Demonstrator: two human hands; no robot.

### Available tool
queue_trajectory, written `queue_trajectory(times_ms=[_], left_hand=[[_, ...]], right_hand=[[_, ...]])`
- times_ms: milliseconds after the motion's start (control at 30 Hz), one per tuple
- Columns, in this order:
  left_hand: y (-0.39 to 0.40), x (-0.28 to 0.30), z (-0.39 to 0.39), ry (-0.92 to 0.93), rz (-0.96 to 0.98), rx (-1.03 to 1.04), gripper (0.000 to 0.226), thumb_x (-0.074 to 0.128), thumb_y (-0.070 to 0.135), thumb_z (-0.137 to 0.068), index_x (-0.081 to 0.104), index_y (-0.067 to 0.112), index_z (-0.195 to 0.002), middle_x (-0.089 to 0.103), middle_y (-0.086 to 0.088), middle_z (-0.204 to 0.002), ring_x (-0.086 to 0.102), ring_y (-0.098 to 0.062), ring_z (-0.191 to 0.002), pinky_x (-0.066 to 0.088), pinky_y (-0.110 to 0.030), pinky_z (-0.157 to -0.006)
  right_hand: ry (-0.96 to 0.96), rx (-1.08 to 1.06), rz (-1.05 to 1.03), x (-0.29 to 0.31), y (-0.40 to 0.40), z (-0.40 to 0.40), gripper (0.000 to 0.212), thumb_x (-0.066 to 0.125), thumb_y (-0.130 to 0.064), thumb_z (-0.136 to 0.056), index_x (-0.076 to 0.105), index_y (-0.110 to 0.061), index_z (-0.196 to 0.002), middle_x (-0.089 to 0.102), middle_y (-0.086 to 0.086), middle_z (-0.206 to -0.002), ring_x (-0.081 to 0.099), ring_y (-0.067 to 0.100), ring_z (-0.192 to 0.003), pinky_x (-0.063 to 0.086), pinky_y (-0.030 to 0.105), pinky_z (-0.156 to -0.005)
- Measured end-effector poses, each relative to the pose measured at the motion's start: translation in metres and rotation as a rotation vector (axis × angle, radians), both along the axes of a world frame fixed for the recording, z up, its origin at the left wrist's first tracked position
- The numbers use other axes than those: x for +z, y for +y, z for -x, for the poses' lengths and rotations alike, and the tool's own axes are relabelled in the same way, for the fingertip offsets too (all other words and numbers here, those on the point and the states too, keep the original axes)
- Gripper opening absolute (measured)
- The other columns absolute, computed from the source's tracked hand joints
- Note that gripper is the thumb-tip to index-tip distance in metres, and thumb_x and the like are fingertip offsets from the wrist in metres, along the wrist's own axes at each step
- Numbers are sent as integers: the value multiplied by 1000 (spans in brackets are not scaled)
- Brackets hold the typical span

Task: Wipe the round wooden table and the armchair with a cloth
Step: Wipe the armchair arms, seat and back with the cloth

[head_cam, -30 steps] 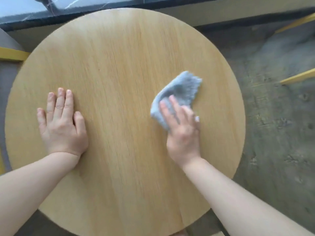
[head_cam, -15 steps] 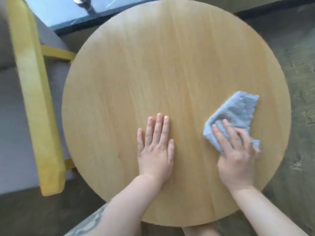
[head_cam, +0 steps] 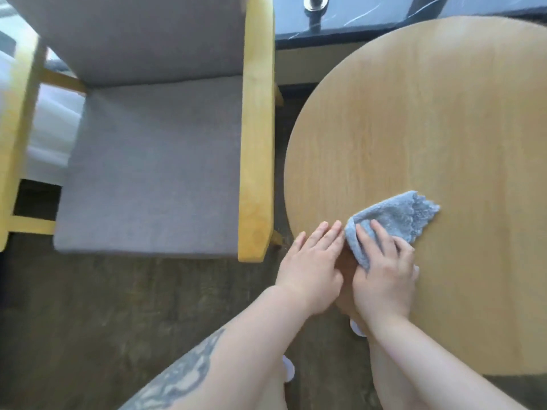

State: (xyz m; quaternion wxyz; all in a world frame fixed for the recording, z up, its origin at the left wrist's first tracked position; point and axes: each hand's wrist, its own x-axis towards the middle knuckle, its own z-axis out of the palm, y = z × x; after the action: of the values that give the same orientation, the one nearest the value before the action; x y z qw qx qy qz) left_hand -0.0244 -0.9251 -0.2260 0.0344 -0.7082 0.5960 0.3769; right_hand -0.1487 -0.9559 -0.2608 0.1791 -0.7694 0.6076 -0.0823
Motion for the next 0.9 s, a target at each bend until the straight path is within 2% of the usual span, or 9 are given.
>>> queue_trajectory(times_ms=[133,233,333,400,467,600,700,833,900], left_hand=[[65,22,-51,108,33,-5,63,38,21,-97,12,26,-154,5,13,-161,-3,-7,-147,-1,-29,-118],[108,42,-88,91,78,68,58,38,21,-98,21,27,-153,9,15,-160,0,-4,-147,-2,-25,-117],[137,54,-128,46,78,120,56,37,22,-99,22,29,-152,10,17,-159,1,-2,-146,-2,-23,-116],[144,58,-150,26,62,120,54,37,22,-99,24,29,-152,11,16,-159,3,-2,-147,-2,-22,-116],[139,61,-166,18,63,129,53,36,22,-100,24,29,-151,12,16,-159,4,-2,-146,-2,-21,-116],[107,63,-189,43,113,130,51,37,22,-100,27,30,-150,13,17,-158,4,-1,-146,-4,-18,-115],[72,63,-207,63,135,74,51,40,21,-100,30,29,-149,15,16,-158,6,-2,-146,-6,-16,-112],[24,57,-242,73,144,5,49,42,19,-99,35,28,-146,20,15,-157,10,-4,-146,-3,-15,-112],[3,51,-259,82,156,-18,49,43,18,-99,36,28,-146,21,15,-157,11,-3,-146,-1,-15,-113]], right_hand=[[-342,-140,-243,24,41,-63,60,49,9,-77,60,-22,-128,56,-6,-133,39,19,-121,35,38,-101],[-512,-262,-121,43,57,-115,58,52,12,-78,58,-14,-129,57,-1,-130,39,17,-122,33,32,-107],[-459,-90,-40,47,71,-156,56,63,10,-70,64,-11,-121,61,5,-125,49,26,-117,42,38,-100],[-302,56,-19,35,78,-168,56,70,13,-57,70,-12,-107,66,6,-115,58,30,-105,51,41,-86],[-213,94,-44,25,74,-171,55,69,16,-50,73,-14,-96,68,3,-105,61,30,-97,55,41,-76],[-211,23,-132,21,45,-183,51,54,20,-55,72,-15,-87,66,-4,-96,52,22,-98,46,31,-79],[-271,3,-115,21,15,-201,51,52,22,-60,73,-14,-88,66,-5,-97,45,15,-100,40,26,-78],[-319,-166,-115,15,-8,-223,56,54,21,-57,75,-16,-92,67,-4,-104,43,11,-103,49,30,-74],[-280,-210,-24,8,11,-220,57,50,13,-55,75,-20,-94,67,-4,-106,46,13,-103,54,32,-68]])
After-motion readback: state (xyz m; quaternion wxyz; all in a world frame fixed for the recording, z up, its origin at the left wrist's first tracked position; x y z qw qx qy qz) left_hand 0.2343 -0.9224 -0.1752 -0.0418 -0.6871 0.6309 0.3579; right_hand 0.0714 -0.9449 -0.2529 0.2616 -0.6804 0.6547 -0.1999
